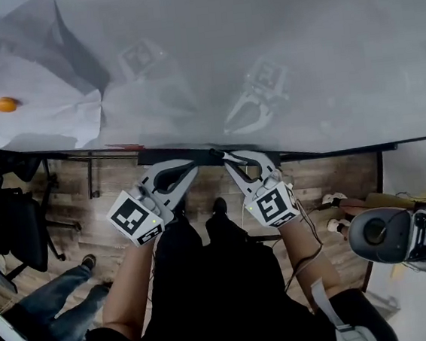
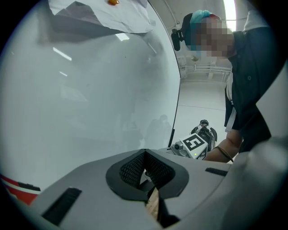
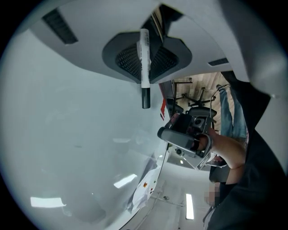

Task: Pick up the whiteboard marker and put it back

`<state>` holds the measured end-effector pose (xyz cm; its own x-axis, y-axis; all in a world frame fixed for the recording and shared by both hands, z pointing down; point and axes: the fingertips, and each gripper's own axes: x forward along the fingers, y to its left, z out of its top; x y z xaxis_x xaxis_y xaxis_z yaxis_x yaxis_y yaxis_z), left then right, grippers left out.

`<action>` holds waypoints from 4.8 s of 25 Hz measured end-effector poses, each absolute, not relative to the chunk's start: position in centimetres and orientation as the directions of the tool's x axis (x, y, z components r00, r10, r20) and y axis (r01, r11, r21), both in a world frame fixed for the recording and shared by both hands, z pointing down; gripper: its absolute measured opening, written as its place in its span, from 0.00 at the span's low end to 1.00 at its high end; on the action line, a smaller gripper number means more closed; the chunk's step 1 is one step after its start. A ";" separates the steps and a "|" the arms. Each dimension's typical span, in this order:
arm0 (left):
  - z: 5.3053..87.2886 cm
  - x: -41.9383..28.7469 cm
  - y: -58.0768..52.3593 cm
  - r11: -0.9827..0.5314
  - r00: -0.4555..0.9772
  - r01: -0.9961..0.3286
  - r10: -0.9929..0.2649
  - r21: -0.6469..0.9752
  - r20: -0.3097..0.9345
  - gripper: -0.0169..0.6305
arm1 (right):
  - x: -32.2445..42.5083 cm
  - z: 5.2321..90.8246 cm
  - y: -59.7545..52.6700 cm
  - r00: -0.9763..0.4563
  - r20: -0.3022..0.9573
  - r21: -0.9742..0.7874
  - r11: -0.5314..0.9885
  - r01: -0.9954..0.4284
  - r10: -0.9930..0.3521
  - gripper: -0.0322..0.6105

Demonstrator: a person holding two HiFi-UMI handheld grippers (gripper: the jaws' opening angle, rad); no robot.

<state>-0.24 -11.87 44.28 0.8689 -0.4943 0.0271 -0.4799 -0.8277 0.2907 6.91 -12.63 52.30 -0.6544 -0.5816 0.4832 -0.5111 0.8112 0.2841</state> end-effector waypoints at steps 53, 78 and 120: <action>50.5 -1.2 -12.2 -0.758 0.846 -0.518 -0.524 0.396 0.102 0.04 | 6.1 63.8 -13.8 -0.546 0.715 0.330 0.899 -0.286 -0.436 0.16; 49.2 -0.5 -12.2 -0.790 0.859 -0.500 -0.505 0.356 0.085 0.04 | 5.1 54.5 -14.3 -0.736 0.464 0.179 0.866 -0.467 -0.492 0.12; 35.4 5.3 -7.9 -0.931 0.941 -0.331 -0.338 0.156 -0.017 0.04 | 8.1 36.5 -7.6 -0.829 0.082 -0.049 0.829 -0.558 -0.553 0.08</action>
<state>5.31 -7.92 35.43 0.9412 -0.3375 -0.0172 -0.3309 -0.9306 0.1564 8.09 -7.57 36.49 -0.8290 -0.5532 0.0817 -0.5577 0.8286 -0.0485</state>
